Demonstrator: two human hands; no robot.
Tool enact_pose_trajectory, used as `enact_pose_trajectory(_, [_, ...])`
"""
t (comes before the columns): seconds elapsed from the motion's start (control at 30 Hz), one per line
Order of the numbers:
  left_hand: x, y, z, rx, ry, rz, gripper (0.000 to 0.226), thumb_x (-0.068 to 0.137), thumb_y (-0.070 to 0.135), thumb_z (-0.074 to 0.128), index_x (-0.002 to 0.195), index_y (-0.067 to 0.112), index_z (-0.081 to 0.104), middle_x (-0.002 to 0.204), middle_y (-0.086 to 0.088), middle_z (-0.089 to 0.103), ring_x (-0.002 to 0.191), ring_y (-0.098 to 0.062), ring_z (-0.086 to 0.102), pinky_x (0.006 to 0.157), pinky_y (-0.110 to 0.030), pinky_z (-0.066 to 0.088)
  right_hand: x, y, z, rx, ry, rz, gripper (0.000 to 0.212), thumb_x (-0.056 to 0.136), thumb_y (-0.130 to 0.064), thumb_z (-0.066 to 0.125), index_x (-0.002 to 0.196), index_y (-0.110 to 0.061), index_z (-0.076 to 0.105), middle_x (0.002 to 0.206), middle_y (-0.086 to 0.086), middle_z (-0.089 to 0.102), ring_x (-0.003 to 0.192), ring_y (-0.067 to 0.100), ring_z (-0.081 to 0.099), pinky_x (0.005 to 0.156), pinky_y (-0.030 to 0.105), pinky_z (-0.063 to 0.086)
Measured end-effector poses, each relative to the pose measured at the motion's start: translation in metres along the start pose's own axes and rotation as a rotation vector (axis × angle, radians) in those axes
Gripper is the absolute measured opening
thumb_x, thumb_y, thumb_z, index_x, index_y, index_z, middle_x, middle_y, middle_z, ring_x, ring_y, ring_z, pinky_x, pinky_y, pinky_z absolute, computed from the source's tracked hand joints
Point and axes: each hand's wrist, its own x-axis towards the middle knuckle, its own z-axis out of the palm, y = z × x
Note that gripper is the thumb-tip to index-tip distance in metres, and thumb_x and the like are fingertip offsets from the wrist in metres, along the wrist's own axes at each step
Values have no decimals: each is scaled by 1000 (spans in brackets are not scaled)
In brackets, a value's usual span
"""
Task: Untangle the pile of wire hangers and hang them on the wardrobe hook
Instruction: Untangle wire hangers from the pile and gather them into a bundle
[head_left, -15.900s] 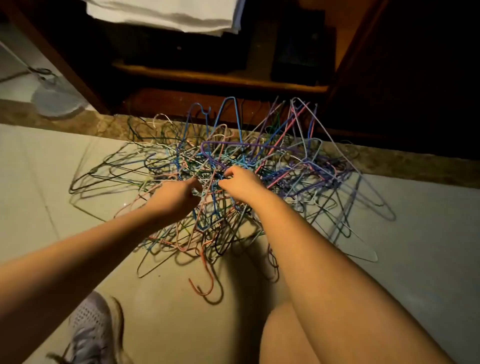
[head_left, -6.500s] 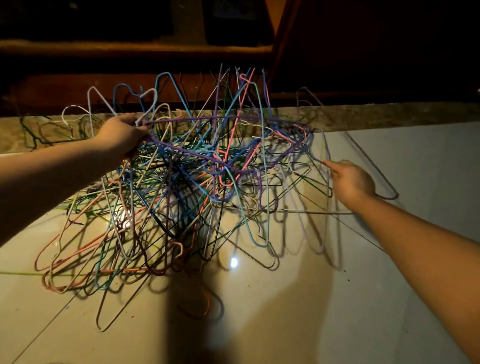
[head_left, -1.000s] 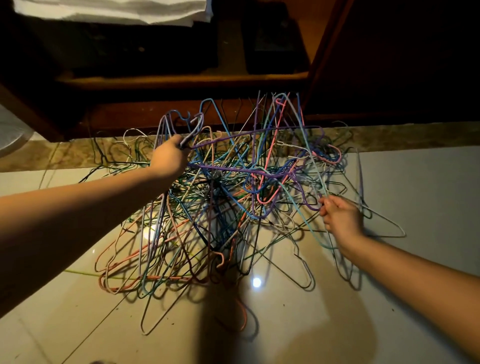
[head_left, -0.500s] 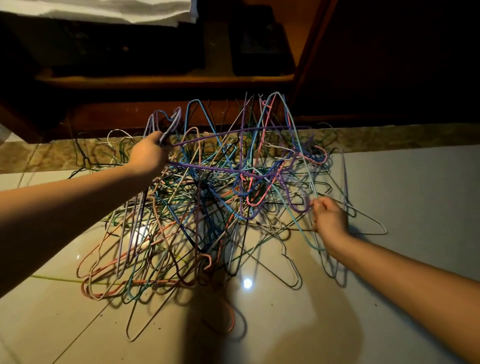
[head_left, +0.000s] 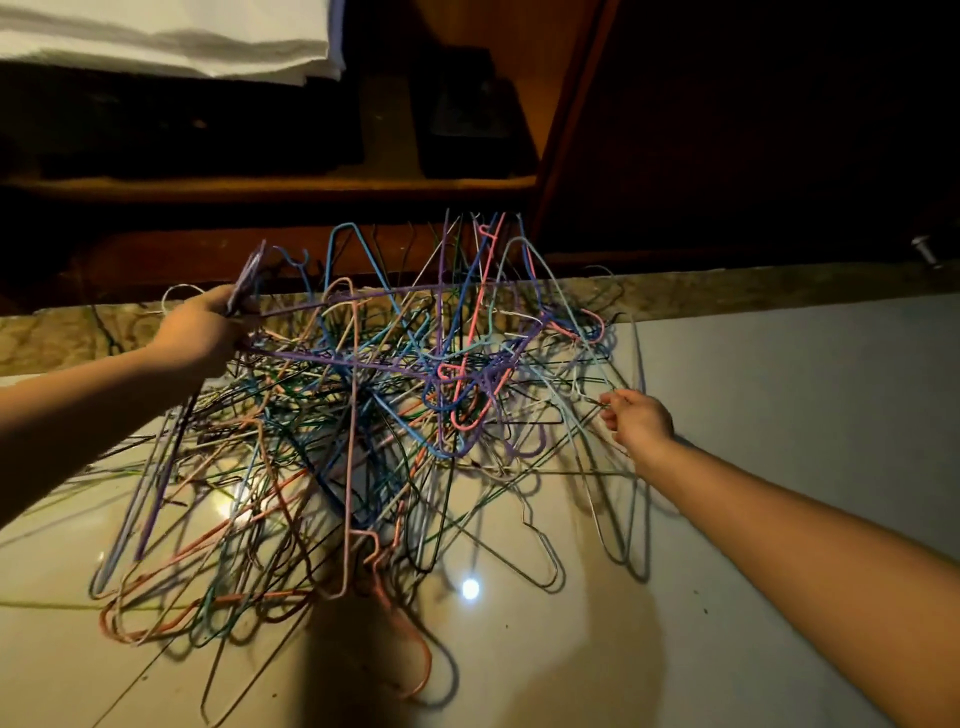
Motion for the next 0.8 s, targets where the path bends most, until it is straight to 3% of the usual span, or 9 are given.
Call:
enact_pose_trajectory(0.1, [-3, 1, -12, 17, -23, -17, 12, 94, 5, 47, 98, 16, 51, 63, -9, 41, 50, -19, 30, 35, -12, 22, 6, -3, -7, -55, -12, 3, 27, 97, -7, 43, 117, 3, 58, 78, 10, 57, 61, 14, 49, 39, 7, 39])
enact_pose_trajectory(0.17, [-4, 1, -20, -33, -36, -51, 14, 95, 3, 45, 89, 15, 52, 63, -10, 39, 48, -18, 28, 33, -9, 20, 8, -3, -12, -391, 13, -105, 31, 95, -14, 47, 125, -6, 54, 112, 16, 60, 91, 28, 59, 74, 19, 51])
enact_pose_trajectory(0.23, [-5, 1, -26, -96, -37, -86, 24, 94, 1, 42, 77, 17, 48, 63, -10, 38, 38, -17, 32, 32, -8, 19, 3, -2, -15, -818, 79, -331, 40, 93, -21, 52, 132, -15, 48, 132, 14, 49, 118, 33, 46, 96, 36, 40])
enact_pose_trajectory(0.3, [-6, 5, -29, -153, -29, -121, 28, 95, 1, 41, 74, 18, 45, 63, -10, 37, 28, -7, 34, 32, -8, 21, -12, -5, -9, -964, 70, -571, 43, 91, -23, 54, 133, -21, 45, 136, 8, 43, 123, 29, 38, 98, 38, 33])
enact_pose_trajectory(0.4, [-11, 15, -26, -245, -22, -157, 30, 95, -1, 37, 72, 18, 42, 62, -8, 34, 23, -1, 30, 32, -7, 20, -40, -12, 15, -1006, -56, -701, 42, 91, -32, 53, 133, -25, 46, 134, 3, 45, 125, 25, 36, 98, 34, 31])
enact_pose_trajectory(0.47, [-15, 22, -18, -299, -32, -162, 31, 95, -2, 36, 72, 18, 41, 61, -8, 33, 23, -2, 28, 31, -6, 19, -59, -22, 33, -832, -170, -725, 47, 91, -37, 53, 135, -23, 44, 128, 2, 51, 117, 21, 44, 94, 32, 36])
enact_pose_trajectory(0.6, [-19, 30, -2, -324, -54, -149, 31, 95, -3, 37, 73, 18, 42, 59, -8, 33, 23, -2, 28, 30, -7, 19, -92, -64, 67, -78, -420, -513, 55, 94, -32, 50, 142, -14, 31, 111, 0, 54, 96, 13, 53, 80, 28, 44])
enact_pose_trajectory(0.73, [-25, 36, 9, -314, -93, -139, 29, 96, -1, 37, 75, 18, 42, 60, -6, 36, 26, -2, 30, 29, -9, 21, -88, -96, 92, 427, -341, -185, 32, 96, -38, 44, 113, -11, 48, 95, 6, 57, 67, 11, 55, 51, 22, 43])
enact_pose_trajectory(0.8, [-28, 38, 10, -335, -105, -120, 28, 97, 0, 37, 75, 18, 41, 60, -6, 37, 27, -2, 30, 30, -10, 21, -83, -104, 96, 583, -301, -9, 30, 96, -38, 47, 100, -9, 51, 79, 6, 56, 60, 13, 53, 48, 23, 42])
